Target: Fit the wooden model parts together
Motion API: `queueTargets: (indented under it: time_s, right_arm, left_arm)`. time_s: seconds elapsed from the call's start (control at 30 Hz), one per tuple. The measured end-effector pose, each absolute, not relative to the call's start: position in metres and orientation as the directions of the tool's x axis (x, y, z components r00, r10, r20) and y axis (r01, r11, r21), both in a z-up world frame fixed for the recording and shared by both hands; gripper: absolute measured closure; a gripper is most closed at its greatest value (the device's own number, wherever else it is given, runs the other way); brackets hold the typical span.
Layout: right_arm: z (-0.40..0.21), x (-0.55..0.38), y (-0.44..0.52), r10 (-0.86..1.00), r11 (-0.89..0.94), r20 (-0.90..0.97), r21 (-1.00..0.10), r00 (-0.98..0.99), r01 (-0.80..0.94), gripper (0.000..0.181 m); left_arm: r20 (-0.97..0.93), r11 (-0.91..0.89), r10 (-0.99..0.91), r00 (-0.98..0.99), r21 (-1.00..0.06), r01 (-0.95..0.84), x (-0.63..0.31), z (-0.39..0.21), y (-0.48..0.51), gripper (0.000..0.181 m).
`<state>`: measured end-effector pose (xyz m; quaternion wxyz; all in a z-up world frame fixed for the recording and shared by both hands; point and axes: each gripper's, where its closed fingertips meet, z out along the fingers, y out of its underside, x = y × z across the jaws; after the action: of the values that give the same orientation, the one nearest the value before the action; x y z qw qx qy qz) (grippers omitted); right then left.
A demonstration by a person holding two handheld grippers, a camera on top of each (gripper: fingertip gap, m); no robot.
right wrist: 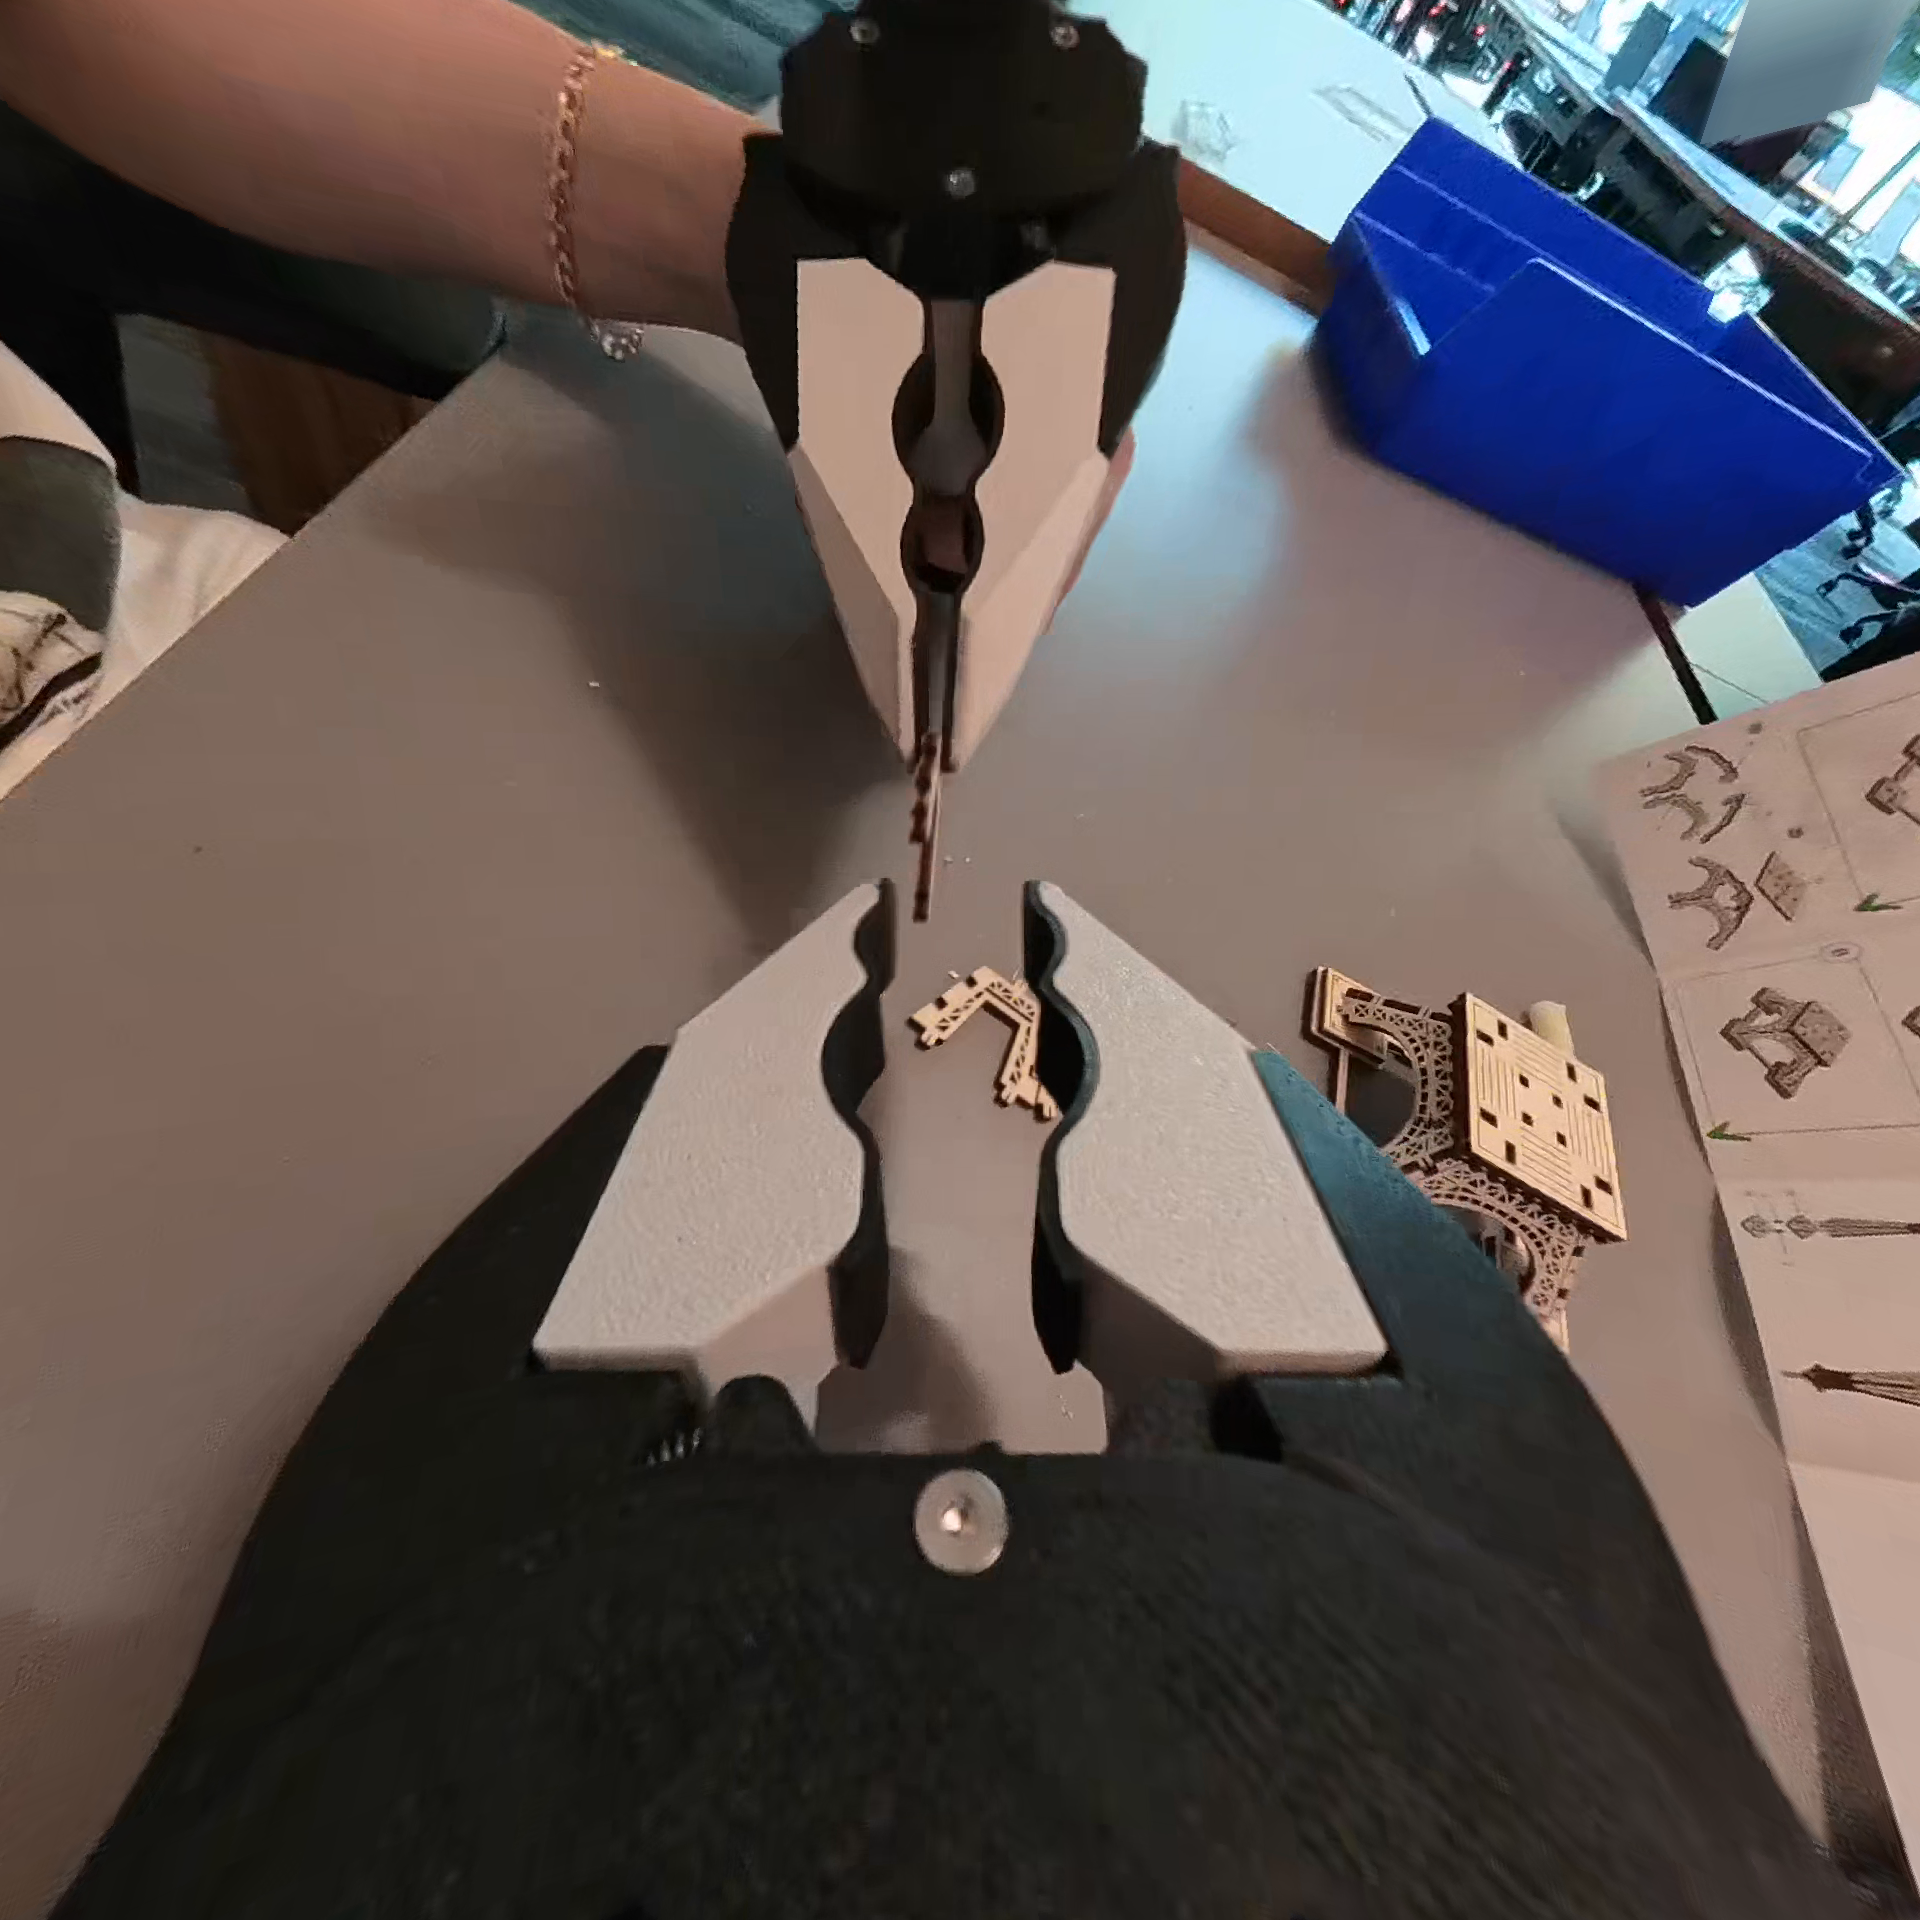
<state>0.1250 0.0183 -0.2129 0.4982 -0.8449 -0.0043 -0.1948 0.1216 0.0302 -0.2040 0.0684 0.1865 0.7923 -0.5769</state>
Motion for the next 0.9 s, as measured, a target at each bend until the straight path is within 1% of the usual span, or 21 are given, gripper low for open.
queueTargets:
  time_s: [0.1,0.2,0.27,0.33,0.37,0.47,0.53,0.6,0.7,0.9]
  right_arm:
    - [-0.216,0.123,0.019,-0.164,-0.522,0.374,-0.818,0.913,0.241,0.180]
    - [-0.215,0.126,0.017,-0.155,-0.545,0.429,-0.789,0.890,0.285,0.180]
    - [-0.217,0.132,0.015,-0.171,-0.575,0.482,-0.757,0.859,0.311,0.181]
    - [-0.221,0.139,0.014,-0.174,-0.633,0.552,-0.697,0.815,0.337,0.181]
    - [-0.220,0.143,0.014,-0.177,-0.660,0.602,-0.659,0.778,0.360,0.181]
    - [-0.223,0.151,0.013,-0.131,-0.755,0.722,-0.517,0.679,0.404,0.181]
    - [-0.225,0.153,0.014,-0.094,-0.793,0.765,-0.445,0.637,0.417,0.181]
    - [-0.225,0.153,0.017,-0.075,-0.804,0.788,-0.410,0.611,0.431,0.181]
    - [-0.224,0.152,0.021,-0.054,-0.809,0.816,-0.373,0.575,0.454,0.181]
    - [-0.216,0.153,0.023,-0.028,-0.807,0.871,-0.309,0.491,0.503,0.181]
  left_arm:
    - [-0.347,0.248,0.249,-0.904,-0.880,0.406,0.125,-0.207,0.024,0.181]
    - [-0.383,0.237,0.260,-0.886,-0.865,0.443,0.129,-0.208,0.022,0.180]
    - [-0.388,0.264,0.244,-0.889,-0.855,0.446,0.134,-0.211,0.021,0.179]
    - [-0.415,0.339,0.188,-0.890,-0.823,0.456,0.146,-0.218,0.020,0.159]
    - [-0.438,0.387,0.168,-0.883,-0.795,0.468,0.152,-0.222,0.022,0.155]
    - [-0.536,0.454,0.140,-0.833,-0.712,0.535,0.155,-0.223,0.025,0.157]
    - [-0.590,0.487,0.134,-0.796,-0.661,0.571,0.152,-0.222,0.025,0.158]
    - [-0.642,0.522,0.152,-0.751,-0.594,0.613,0.150,-0.222,0.026,0.163]
    - [-0.704,0.547,0.171,-0.689,-0.514,0.661,0.148,-0.221,0.025,0.179]
    - [-0.830,0.554,0.166,-0.533,-0.369,0.747,0.152,-0.212,0.025,0.180]
